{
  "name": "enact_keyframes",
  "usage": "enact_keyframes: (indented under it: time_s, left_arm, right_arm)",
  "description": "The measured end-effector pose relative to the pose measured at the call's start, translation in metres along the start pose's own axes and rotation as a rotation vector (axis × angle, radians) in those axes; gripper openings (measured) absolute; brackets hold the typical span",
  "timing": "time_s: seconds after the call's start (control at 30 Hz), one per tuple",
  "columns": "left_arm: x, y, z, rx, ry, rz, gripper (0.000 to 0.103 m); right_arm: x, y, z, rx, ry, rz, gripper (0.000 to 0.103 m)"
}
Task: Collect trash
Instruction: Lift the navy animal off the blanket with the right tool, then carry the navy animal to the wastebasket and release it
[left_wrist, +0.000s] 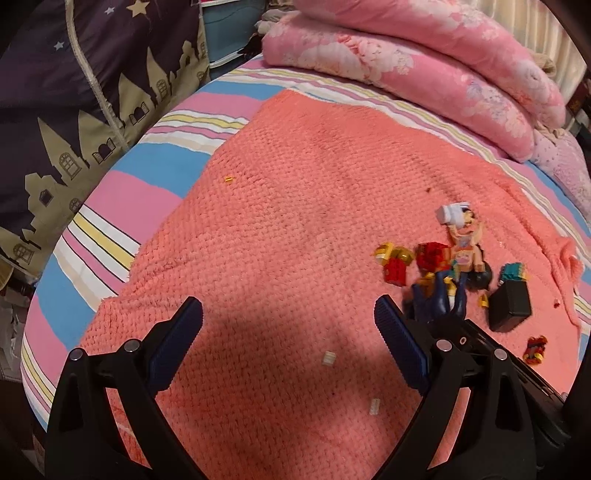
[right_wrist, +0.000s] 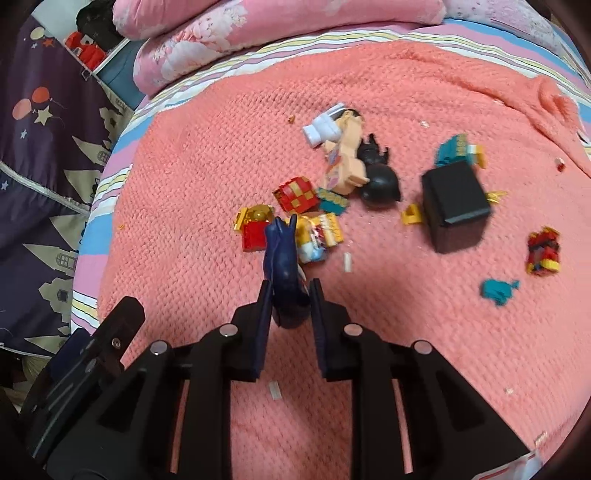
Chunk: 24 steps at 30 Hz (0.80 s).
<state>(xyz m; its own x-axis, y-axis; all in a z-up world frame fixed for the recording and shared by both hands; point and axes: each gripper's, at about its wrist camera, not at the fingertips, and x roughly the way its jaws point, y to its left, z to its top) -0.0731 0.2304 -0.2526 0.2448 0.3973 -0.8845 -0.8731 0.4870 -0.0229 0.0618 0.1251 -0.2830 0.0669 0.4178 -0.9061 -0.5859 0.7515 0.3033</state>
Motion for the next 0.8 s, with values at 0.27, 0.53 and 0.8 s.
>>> enact_keyframes:
  time_s: [0.27,0.53,0.8]
  left_arm:
    - [-0.032,-0.031,-0.029,0.102,0.002,-0.069,0.091]
    - [-0.074,-0.077,-0.072,0.244,0.002,-0.163,0.091]
    - [-0.129,-0.15,-0.123,0.466,-0.014,-0.308,0.091]
  right_arm:
    - [-0.043,-0.043,-0.033,0.12,-0.008,-0.027,0.019]
    - [-0.096,-0.099,-0.079,0.261,-0.06,-0.079,0.019]
    - [-0.169,-0.167,-0.136,0.47,-0.166,-0.156,0.018]
